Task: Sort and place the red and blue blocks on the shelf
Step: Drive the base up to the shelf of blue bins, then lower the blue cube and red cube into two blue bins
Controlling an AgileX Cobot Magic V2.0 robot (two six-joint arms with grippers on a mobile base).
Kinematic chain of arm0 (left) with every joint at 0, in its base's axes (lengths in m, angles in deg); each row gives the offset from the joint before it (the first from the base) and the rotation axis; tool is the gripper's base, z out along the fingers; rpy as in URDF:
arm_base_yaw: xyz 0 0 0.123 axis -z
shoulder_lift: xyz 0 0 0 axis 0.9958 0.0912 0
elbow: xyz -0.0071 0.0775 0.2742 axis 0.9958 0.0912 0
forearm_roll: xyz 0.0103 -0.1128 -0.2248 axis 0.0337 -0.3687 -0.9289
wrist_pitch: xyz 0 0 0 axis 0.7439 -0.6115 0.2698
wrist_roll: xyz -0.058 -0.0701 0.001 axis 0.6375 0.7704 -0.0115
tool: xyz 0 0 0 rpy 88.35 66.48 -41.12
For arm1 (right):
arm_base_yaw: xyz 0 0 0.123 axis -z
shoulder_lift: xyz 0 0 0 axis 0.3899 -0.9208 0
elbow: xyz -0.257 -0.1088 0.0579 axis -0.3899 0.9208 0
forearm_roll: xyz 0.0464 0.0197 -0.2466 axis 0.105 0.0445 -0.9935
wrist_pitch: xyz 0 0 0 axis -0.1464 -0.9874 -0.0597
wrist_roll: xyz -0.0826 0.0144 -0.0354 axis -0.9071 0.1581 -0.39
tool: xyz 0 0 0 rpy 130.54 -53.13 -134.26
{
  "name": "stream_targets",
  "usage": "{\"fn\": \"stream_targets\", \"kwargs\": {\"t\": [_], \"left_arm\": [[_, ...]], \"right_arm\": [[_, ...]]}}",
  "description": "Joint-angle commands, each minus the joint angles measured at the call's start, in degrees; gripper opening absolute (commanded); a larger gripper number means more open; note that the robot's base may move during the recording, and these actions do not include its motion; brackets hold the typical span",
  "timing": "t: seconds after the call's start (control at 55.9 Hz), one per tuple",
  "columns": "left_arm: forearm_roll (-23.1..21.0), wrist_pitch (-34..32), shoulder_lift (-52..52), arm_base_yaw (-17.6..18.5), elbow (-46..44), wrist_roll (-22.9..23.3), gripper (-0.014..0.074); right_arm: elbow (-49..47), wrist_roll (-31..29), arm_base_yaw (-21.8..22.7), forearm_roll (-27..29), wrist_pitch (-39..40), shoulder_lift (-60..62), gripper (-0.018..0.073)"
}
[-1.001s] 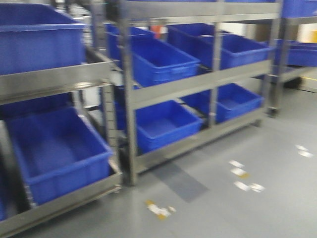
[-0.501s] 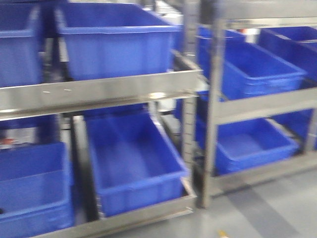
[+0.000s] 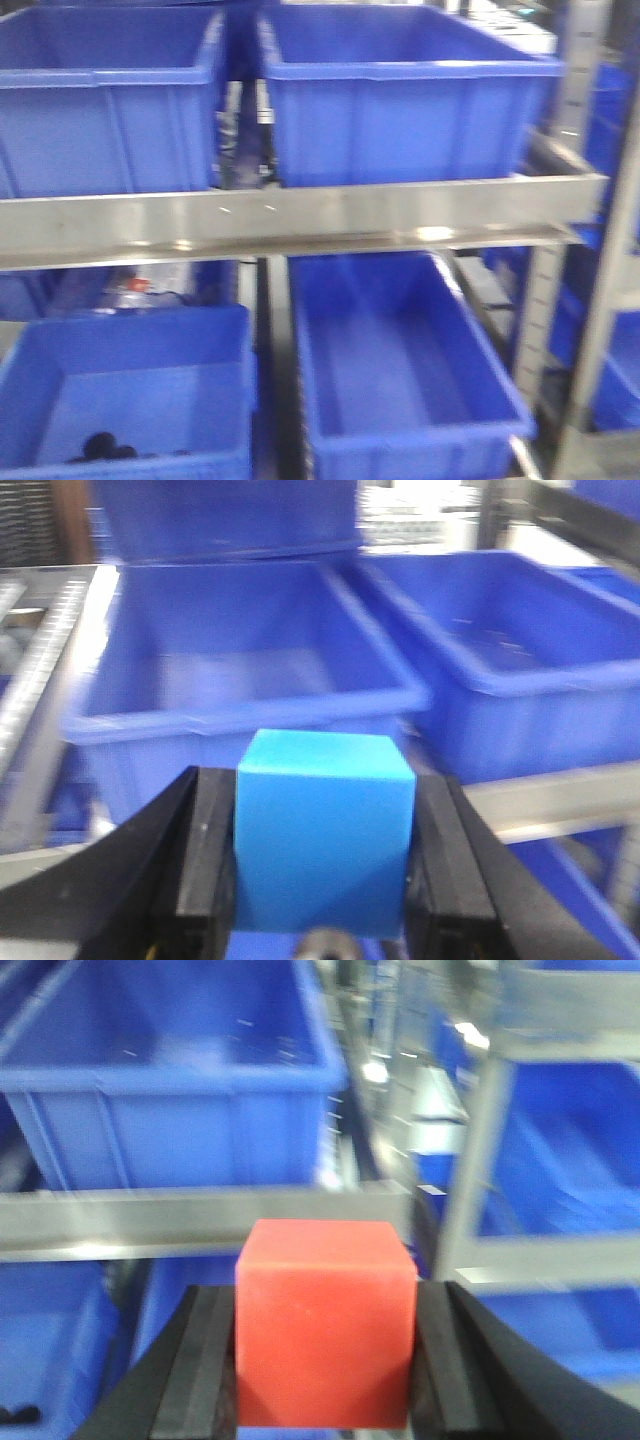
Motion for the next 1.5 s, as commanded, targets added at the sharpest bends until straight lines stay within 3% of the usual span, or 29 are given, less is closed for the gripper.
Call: {"fn": "stream_targets", "kwargs": {"t": [0.0, 1.484], "left_arm": [[-0.29, -5.14, 0.41, -0.02, -1.57, 0.18, 0.0307], [-0.29, -5.14, 0.41, -0.02, -1.57, 0.18, 0.0307]], "right_arm": [[-1.75, -0.37, 0.19, 0.01, 4.92, -0.35, 0.0405], [-1.75, -0.37, 0.19, 0.01, 4.92, -0.35, 0.0405]]}}
